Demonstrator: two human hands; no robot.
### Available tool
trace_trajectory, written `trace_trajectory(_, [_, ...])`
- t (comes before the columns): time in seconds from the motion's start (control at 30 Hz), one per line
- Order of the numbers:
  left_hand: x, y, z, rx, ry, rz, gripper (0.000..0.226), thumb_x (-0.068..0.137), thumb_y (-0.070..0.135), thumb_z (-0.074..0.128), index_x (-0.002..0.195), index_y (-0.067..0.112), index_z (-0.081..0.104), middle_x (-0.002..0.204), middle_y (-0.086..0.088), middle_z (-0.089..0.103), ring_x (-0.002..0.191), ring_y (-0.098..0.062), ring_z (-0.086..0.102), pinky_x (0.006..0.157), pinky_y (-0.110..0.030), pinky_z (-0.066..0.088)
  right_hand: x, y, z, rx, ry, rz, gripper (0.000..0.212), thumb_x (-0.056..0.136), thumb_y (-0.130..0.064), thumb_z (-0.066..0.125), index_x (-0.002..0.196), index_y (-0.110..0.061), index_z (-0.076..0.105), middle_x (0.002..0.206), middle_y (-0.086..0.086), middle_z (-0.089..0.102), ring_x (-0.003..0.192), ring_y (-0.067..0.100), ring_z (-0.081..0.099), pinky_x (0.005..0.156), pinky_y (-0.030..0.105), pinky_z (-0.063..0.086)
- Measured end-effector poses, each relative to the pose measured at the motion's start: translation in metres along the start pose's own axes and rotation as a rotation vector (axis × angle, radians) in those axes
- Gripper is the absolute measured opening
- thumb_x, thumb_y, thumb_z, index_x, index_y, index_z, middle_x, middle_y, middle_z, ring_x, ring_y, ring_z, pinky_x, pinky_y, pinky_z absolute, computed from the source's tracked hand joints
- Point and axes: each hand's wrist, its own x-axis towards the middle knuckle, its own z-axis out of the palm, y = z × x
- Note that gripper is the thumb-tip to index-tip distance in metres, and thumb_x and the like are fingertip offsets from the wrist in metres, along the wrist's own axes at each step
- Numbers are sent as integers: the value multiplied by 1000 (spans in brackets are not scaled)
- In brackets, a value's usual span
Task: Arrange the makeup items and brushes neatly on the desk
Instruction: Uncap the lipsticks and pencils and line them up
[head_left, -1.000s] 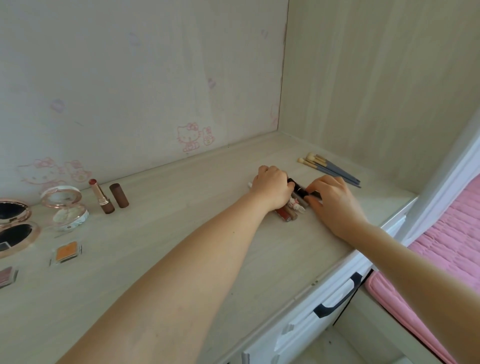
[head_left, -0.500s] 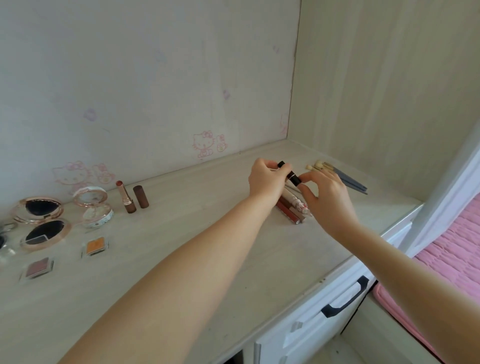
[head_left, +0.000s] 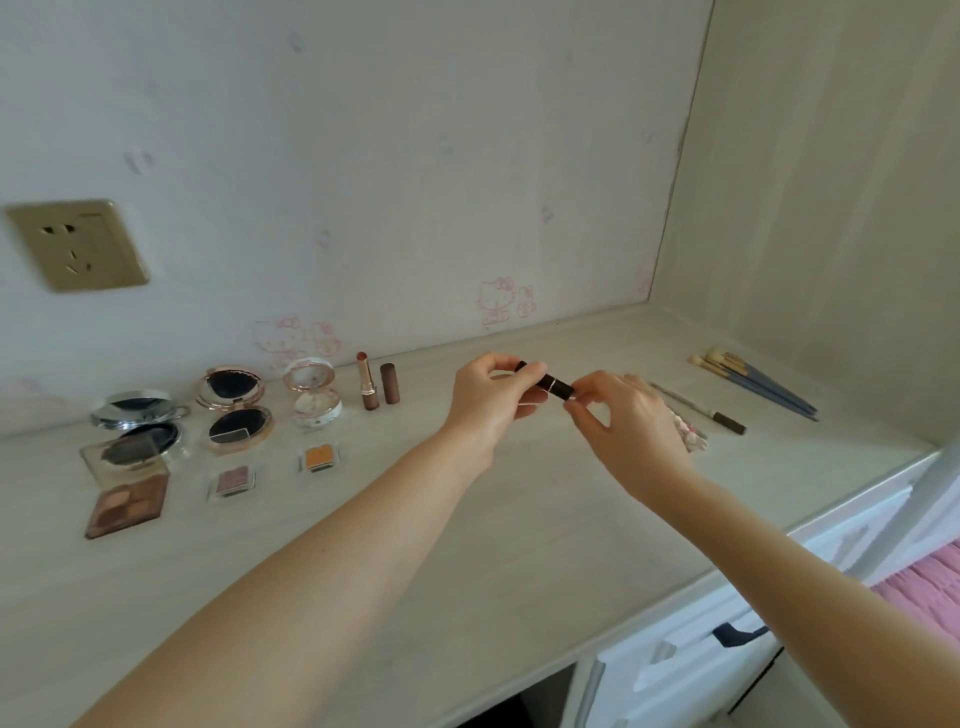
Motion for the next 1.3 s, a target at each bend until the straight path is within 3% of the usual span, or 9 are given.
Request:
trace_trajectory(0.17, [-25, 1, -59, -46, -24, -29, 23, 81, 7, 73, 99, -3, 61, 91, -20, 71, 77, -26, 72, 70, -27, 58, -5, -41, 26, 75, -32, -78, 11, 90, -17, 60, 99, -16, 66, 83, -18, 56, 86, 20, 56, 73, 35, 47])
trace_trajectory(0.33, [-53, 1, -110, 120, -41, 19, 17, 80, 0, 72, 96, -3, 66, 86, -15, 73, 71, -20, 73, 65, -20, 57, -11, -82, 51, 120, -86, -138, 14, 90, -14, 59, 101, -19, 67, 85, -20, 56, 87, 15, 54, 69, 25, 44])
trace_trajectory(0.5, [-79, -1, -163, 334, -36, 58, 12, 83, 8, 70, 95, 10, 71, 85, -4, 74, 71, -18, 72, 65, -20, 56, -24, -124, 72, 172, -212, -209, 16, 92, -15, 58, 103, -18, 68, 92, -9, 66, 92, 17, 55, 74, 27, 45])
trace_trajectory(0.67, [-102, -2, -204, 348, -35, 31, 7, 87, 16, 68, 92, 16, 72, 82, -2, 75, 70, -10, 69, 64, -19, 54, -35, -164, 86, 204, -295, -330, 24, 92, -11, 58, 112, -18, 68, 96, 0, 68, 92, 22, 54, 79, 31, 46])
trace_trajectory(0.8, [-117, -5, -225, 395, 2, 4, 9, 86, 21, 67, 93, 25, 71, 83, 8, 75, 81, 0, 68, 64, -8, 47, -43, -190, 96, 243, -316, -397, 36, 91, -8, 58, 125, -19, 62, 105, 0, 64, 100, 22, 53, 85, 31, 46])
trace_trajectory(0.9, [-125, -8, -241, 348, 49, -6, 15, 87, 22, 66, 102, 21, 69, 87, 6, 75, 80, -6, 69, 61, -10, 48, -49, -202, 104, 312, -333, -360, 45, 92, -9, 55, 135, -22, 50, 110, -6, 59, 105, 14, 51, 90, 26, 44])
trace_trajectory(1.0, [-130, -10, -253, 197, 140, -24, 17, 86, 16, 67, 103, 11, 67, 89, -3, 75, 79, -18, 69, 67, -22, 53, -52, -210, 113, 400, -371, -266, 43, 94, -15, 51, 136, -25, 45, 108, -9, 58, 104, 5, 52, 91, 20, 42])
trace_trajectory(1.17, [-134, -14, -264, -49, 226, 12, 19, 86, 7, 67, 100, -4, 61, 91, -18, 73, 82, -27, 71, 71, -26, 56, -60, -218, 126, 467, -447, -198, 35, 94, -31, 53, 128, -25, 53, 104, -13, 61, 101, 2, 55, 86, 12, 41])
trace_trajectory(1.3, [-135, -22, -266, -126, 230, 40, 19, 85, 1, 66, 100, -8, 59, 89, -18, 71, 83, -30, 71, 72, -28, 56, -62, -220, 132, 505, -452, -182, 20, 92, -23, 58, 111, -22, 64, 101, -9, 63, 92, -2, 57, 77, 12, 47])
